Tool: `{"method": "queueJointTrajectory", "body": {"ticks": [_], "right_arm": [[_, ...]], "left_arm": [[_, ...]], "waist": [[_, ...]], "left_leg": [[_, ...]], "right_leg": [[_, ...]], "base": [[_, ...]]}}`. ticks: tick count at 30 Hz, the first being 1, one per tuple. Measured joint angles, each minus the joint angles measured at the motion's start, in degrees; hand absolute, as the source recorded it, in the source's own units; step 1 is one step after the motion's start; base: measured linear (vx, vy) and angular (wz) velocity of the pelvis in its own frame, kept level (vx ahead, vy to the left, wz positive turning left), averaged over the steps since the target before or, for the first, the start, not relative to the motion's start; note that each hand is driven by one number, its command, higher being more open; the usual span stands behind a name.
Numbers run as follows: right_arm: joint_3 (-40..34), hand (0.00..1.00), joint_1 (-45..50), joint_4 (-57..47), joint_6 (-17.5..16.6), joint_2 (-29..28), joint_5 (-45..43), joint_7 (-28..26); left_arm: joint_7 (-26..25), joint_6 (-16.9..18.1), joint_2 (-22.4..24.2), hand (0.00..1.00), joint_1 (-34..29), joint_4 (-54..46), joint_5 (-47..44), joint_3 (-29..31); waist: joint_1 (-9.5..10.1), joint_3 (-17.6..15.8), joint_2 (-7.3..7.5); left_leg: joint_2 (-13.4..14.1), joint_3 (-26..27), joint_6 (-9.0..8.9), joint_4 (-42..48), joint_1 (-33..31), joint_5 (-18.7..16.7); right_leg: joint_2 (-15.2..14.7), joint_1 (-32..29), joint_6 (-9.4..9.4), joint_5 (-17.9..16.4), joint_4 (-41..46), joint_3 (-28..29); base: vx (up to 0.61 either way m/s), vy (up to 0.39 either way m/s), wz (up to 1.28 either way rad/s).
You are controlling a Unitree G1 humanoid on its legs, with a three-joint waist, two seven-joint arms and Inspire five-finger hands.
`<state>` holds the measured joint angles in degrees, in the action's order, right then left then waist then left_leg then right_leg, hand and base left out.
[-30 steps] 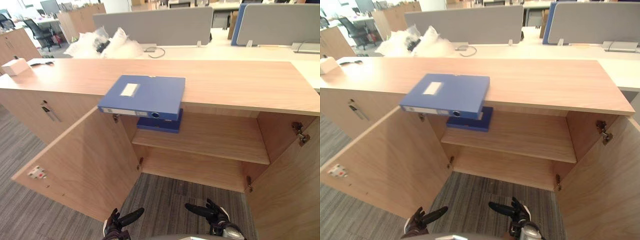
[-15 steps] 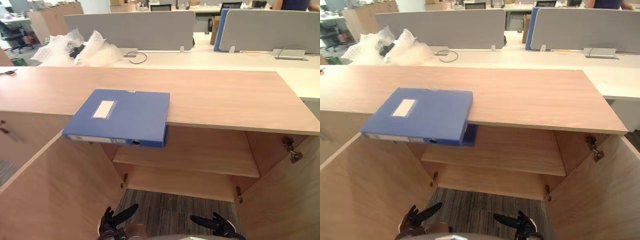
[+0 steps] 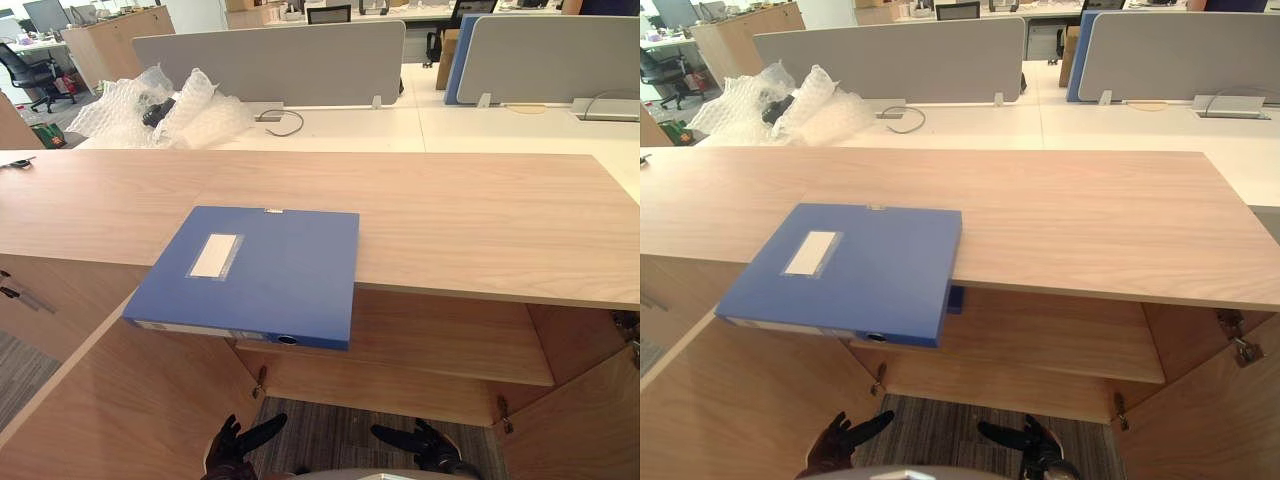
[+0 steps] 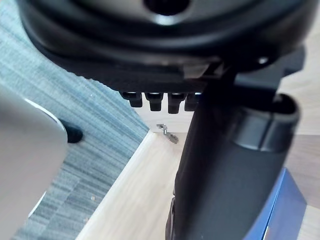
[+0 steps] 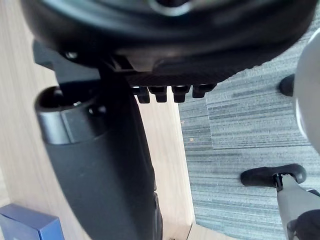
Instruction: Walk over to the cabinet, pick up the folder, carry it to the office cabinet, place the folder inside the office cabinet, then close the office cabinet door
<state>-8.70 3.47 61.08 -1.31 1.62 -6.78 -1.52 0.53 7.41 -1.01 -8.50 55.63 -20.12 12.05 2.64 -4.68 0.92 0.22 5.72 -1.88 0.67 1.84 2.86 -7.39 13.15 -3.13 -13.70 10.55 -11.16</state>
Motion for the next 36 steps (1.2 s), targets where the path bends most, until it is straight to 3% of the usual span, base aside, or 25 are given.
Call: {"method": "queueJointTrajectory", "body": {"ticks": [6,10,12,14,17,22,25,30,36], "right_arm": [[-0.2,1.00,1.7,0.3,0.2,2.4,0.1,-0.7],[1.6,1.00,1.8,-0.7,0.2,3.5,0.6,-0.9],[2.9,1.00,1.8,-1.9,0.2,3.3,1.4,-1.0],[3.4,1.00,2.0,-3.0,0.2,3.2,2.2,-1.0],[3.7,1.00,2.7,-4.2,0.3,2.3,2.2,-1.0],[4.4,1.00,4.0,-5.2,0.6,0.2,2.3,-0.8],[4.3,1.00,4.1,-5.1,0.7,-0.4,2.3,-0.7],[3.1,1.00,4.3,-4.4,0.8,-1.1,2.2,0.2],[3.1,1.00,4.4,-3.9,0.8,-1.4,2.2,0.9]], "left_arm": [[3.6,-0.1,-2.3,1.00,-1.7,-1.1,-8.7,-6.5],[5.4,0.0,-3.1,1.00,-6.0,-9.7,-8.7,-11.3],[5.7,0.0,-3.1,1.00,-7.3,-14.2,-8.4,-11.1],[4.9,-0.2,-2.7,1.00,-9.1,-18.1,-7.6,-11.0],[2.8,-0.4,-0.9,1.00,-14.4,-30.3,-7.3,-8.5],[-0.5,-0.3,1.6,1.00,-19.0,-50.4,-9.6,-5.6],[-1.6,1.1,4.1,1.00,-19.7,-61.2,-10.7,-4.9],[-4.0,1.3,6.4,1.00,-19.3,-67.4,-10.7,-6.6],[-5.7,1.4,5.8,1.00,-20.1,-76.1,-9.5,-8.6]], "waist": [[-0.29,-0.6,-0.96],[-0.25,-1.1,-1.41],[-0.17,-2.0,-0.54],[-0.19,-2.4,-0.60],[0.46,-2.8,0.14],[3.68,-3.4,1.58],[4.19,-3.2,2.09],[4.52,-2.4,2.48],[5.35,-1.6,2.82]], "left_leg": [[1.0,-0.7,-0.54,-5.6,1.9,3.6],[0.5,-1.2,-0.10,-5.9,1.1,4.2],[-0.3,-1.8,0.17,-5.9,0.4,4.7],[-0.8,-3.3,0.48,-5.9,-0.2,5.2],[-1.9,-5.7,0.87,-5.6,-1.4,5.4],[-3.9,-8.6,1.22,-3.8,-3.5,5.1],[-4.4,-9.6,1.16,0.0,-5.0,3.0],[-4.6,-11.7,0.96,2.8,-6.7,1.6],[-4.5,-14.2,0.72,3.4,-7.3,1.2]], "right_leg": [[1.5,-0.5,0.03,0.0,-0.2,0.0],[1.0,-1.0,0.10,-0.2,-0.5,-0.5],[0.0,-1.0,0.02,-1.9,-1.1,-1.7],[-0.3,-1.1,-0.33,-2.1,-0.7,-3.3],[-0.9,-0.9,-1.06,-2.6,-0.7,-6.1],[-1.9,0.2,-2.00,-2.2,-1.5,-9.4],[-2.1,0.9,-2.64,-1.7,-1.3,-10.4],[-1.8,1.0,-2.57,-1.6,-0.1,-12.6],[-1.0,1.2,-2.30,-1.5,0.7,-15.0]], "base": [[-0.06,-0.066,0.03],[-0.12,0.012,0.04],[-0.13,0.015,0.21],[-0.12,0.029,0.39],[-0.03,0.042,0.49],[0.05,0.029,0.36],[0.03,0.025,0.22],[-0.02,-0.017,0.21],[-0.03,-0.031,0.21]]}}
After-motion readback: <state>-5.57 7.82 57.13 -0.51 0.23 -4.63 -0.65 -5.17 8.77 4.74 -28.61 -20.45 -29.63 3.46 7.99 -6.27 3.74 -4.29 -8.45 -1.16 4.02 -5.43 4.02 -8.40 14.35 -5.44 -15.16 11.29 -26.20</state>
